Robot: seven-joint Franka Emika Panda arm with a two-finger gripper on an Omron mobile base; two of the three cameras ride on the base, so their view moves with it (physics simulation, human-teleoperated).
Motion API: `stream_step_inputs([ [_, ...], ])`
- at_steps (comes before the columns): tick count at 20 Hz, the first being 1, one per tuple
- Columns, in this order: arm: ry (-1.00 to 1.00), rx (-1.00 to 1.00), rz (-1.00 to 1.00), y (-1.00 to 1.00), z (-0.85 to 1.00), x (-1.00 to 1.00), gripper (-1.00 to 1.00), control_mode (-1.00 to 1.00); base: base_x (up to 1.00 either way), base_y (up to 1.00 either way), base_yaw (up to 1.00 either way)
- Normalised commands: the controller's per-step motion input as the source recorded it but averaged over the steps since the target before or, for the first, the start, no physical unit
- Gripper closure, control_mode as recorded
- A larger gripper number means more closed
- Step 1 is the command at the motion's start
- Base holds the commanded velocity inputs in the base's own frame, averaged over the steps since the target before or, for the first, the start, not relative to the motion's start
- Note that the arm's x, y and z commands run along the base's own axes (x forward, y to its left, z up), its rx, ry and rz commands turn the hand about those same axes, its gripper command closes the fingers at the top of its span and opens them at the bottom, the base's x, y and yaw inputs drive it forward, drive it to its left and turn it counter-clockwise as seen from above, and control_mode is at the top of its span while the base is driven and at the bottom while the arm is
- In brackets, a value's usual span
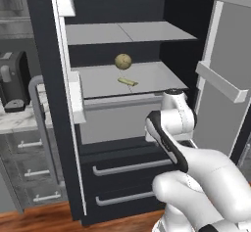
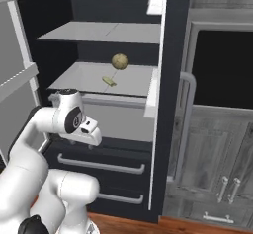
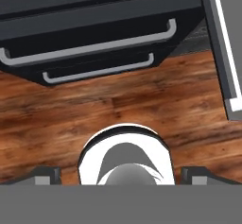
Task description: Retrieve the butter from the fridge and place it on a plate on the dining table. Then retrieve the butter knife by the fridge and place it near the plate.
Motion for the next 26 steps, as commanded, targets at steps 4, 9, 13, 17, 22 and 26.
stream_step_inputs([
  [4, 0.0, 0.0, 0.0, 0.0, 0.0, 0.0, -1.0, 1.0, 0.57, 0.26, -0.04],
  [9, 0.0, 0.0, 0.0, 0.0, 0.0, 0.0, -1.0, 1.0, 0.58, 0.29, -0.05],
  [13, 0.0, 0.0, 0.0, 0.0, 0.0, 0.0, -1.0, 1.0, 0.52, 0.32, -0.07],
  [17, 0.0, 0.0, 0.0, 0.0, 0.0, 0.0, -1.0, 1.0, 0.48, 0.36, -0.1],
  [22, 0.0, 0.0, 0.0, 0.0, 0.0, 0.0, -1.0, -1.0, 0.23, 0.13, -0.04],
  [26, -0.27, 0.0, 0.13, -0.03, 0.18, 0.02, -1.0, -1.0, 0.0, 0.0, 0.0],
])
